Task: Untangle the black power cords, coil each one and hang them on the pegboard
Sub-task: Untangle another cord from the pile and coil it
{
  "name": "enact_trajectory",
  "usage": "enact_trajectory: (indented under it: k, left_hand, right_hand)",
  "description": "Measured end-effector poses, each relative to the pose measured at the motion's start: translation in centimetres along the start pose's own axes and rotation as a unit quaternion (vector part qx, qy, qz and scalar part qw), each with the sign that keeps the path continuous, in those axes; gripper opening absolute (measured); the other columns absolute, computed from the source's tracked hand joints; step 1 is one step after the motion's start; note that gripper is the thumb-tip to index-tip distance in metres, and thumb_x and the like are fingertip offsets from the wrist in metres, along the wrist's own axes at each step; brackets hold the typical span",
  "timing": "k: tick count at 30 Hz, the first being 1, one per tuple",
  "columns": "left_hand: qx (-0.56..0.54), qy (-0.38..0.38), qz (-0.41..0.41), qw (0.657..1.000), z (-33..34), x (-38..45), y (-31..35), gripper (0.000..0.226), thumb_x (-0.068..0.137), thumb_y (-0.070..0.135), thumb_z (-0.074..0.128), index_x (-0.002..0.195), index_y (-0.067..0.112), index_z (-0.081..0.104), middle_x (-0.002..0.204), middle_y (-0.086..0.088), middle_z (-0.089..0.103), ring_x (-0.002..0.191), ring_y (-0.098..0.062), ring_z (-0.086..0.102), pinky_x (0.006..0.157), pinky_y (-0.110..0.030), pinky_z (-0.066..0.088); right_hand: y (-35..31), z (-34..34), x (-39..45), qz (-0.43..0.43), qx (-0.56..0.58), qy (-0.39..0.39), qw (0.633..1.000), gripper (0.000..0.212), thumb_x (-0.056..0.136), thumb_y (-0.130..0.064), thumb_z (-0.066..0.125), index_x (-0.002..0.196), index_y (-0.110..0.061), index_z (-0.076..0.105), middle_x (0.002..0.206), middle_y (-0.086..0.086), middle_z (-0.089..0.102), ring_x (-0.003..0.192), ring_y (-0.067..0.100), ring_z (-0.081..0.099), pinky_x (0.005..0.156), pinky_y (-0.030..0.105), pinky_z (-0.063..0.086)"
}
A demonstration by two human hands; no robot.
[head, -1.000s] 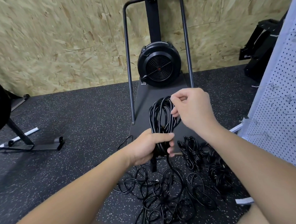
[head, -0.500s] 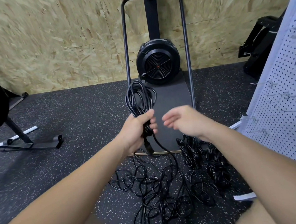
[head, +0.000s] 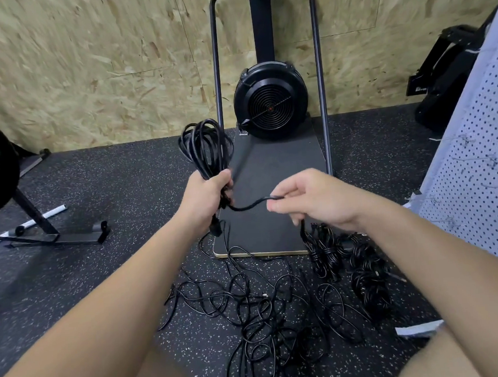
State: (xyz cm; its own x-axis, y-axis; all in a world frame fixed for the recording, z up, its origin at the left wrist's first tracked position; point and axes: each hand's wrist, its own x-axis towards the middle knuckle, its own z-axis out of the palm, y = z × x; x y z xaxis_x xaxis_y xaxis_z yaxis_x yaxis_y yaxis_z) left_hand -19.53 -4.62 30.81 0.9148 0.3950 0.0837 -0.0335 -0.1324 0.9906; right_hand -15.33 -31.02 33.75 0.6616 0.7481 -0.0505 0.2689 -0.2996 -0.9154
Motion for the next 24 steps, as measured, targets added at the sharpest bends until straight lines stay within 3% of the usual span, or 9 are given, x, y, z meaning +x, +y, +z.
enact_trajectory:
  k: [3, 5, 8, 10, 13, 15, 18, 22, 24]
  left_hand:
    - [0.086, -0.06, 0.006, 0.994, 1.2, -1.1, 0.1, 0.034, 0.102, 0.035, 0.068, 0.083, 0.008, 0.06, 0.07, -0.008, 0.055, 0.063, -0.023, 0.051, 0.067, -0.045, 0.043]
    - [0.064, -0.13, -0.039, 0.989, 2.9, -2.6, 0.3, 0.049, 0.101, 0.057, 0.068, 0.09, 0.009, 0.064, 0.073, -0.007, 0.052, 0.064, -0.022, 0.047, 0.063, -0.038, 0.043]
    - [-0.034, -0.203, -0.158, 0.966, 4.8, -4.6, 0.8, 0.071, 0.095, 0.084, 0.057, 0.104, 0.015, 0.073, 0.077, 0.001, 0.054, 0.062, -0.017, 0.046, 0.055, -0.029, 0.04]
    - [-0.052, -0.228, -0.183, 0.955, 5.2, -5.1, 0.7, 0.082, 0.088, 0.09, 0.057, 0.109, 0.012, 0.072, 0.078, 0.001, 0.054, 0.062, -0.015, 0.046, 0.055, -0.028, 0.037]
    - [-0.03, -0.286, -0.155, 0.945, 5.1, -5.2, -0.2, 0.048, 0.087, 0.061, 0.085, 0.107, 0.019, 0.071, 0.081, 0.0, 0.052, 0.066, -0.014, 0.046, 0.058, -0.028, 0.038]
    - [0.006, -0.296, -0.124, 0.947, 5.1, -5.1, -0.6, 0.017, 0.094, 0.03, 0.084, 0.1, 0.022, 0.071, 0.081, -0.003, 0.049, 0.067, -0.016, 0.045, 0.06, -0.032, 0.039]
    - [0.007, -0.223, -0.1, 0.97, 5.4, -4.7, -1.1, 0.009, 0.103, 0.013, 0.068, 0.103, 0.011, 0.059, 0.078, -0.006, 0.046, 0.065, -0.02, 0.043, 0.057, -0.033, 0.043]
    - [-0.038, -0.106, -0.084, 0.99, 5.2, -3.7, -1.0, 0.007, 0.1, 0.005, 0.059, 0.094, 0.007, 0.058, 0.073, -0.007, 0.045, 0.06, -0.021, 0.041, 0.054, -0.031, 0.043]
    - [-0.069, -0.05, -0.08, 0.993, 4.6, -2.9, -0.8, 0.006, 0.1, 0.006, 0.06, 0.094, 0.007, 0.061, 0.071, -0.005, 0.048, 0.059, -0.021, 0.044, 0.055, -0.031, 0.045]
  right_hand:
    - [-0.6, 0.5, 0.1, -0.051, 0.055, 0.014, 0.997, 0.018, 0.108, -0.023, 0.069, 0.101, -0.013, 0.083, 0.073, 0.005, 0.048, 0.069, 0.027, 0.037, 0.065, 0.032, 0.037]
    - [-0.4, 0.9, 0.5, -0.056, 0.079, 0.052, 0.994, 0.021, 0.109, -0.02, 0.067, 0.1, -0.012, 0.083, 0.07, 0.001, 0.047, 0.067, 0.025, 0.032, 0.06, 0.034, 0.03]
    - [-0.5, 0.8, 0.8, -0.056, 0.019, 0.134, 0.989, 0.019, 0.106, -0.028, 0.071, 0.094, -0.022, 0.084, 0.067, -0.004, 0.061, 0.058, 0.012, 0.043, 0.06, 0.03, 0.035]
    - [-0.5, 0.7, 0.8, -0.047, 0.001, 0.173, 0.984, 0.015, 0.101, -0.031, 0.077, 0.089, -0.024, 0.085, 0.065, -0.004, 0.067, 0.053, 0.009, 0.049, 0.059, 0.027, 0.04]
    - [-0.1, 0.4, 0.9, -0.03, -0.023, 0.217, 0.976, 0.015, 0.088, -0.04, 0.089, 0.081, -0.027, 0.086, 0.07, -0.007, 0.077, 0.064, 0.01, 0.065, 0.067, 0.034, 0.053]
    - [0.1, 0.4, 0.7, -0.025, -0.074, 0.229, 0.97, 0.02, 0.086, -0.044, 0.091, 0.078, -0.027, 0.085, 0.068, -0.007, 0.077, 0.064, 0.007, 0.068, 0.066, 0.031, 0.056]
    - [-0.2, 0.8, 0.3, -0.025, -0.04, 0.22, 0.974, 0.017, 0.089, -0.037, 0.09, 0.086, -0.022, 0.082, 0.067, -0.002, 0.076, 0.058, 0.008, 0.065, 0.061, 0.023, 0.053]
    - [-0.5, 1.4, 0.0, 0.021, 0.084, 0.154, 0.984, 0.027, 0.094, -0.027, 0.086, 0.114, -0.015, 0.073, 0.088, 0.0, 0.084, 0.082, 0.02, 0.08, 0.085, 0.028, 0.058]
    - [0.0, 1.9, -0.2, 0.049, 0.042, 0.114, 0.991, 0.023, 0.097, -0.031, 0.082, 0.112, -0.016, 0.073, 0.091, -0.001, 0.084, 0.071, 0.018, 0.074, 0.076, 0.025, 0.052]
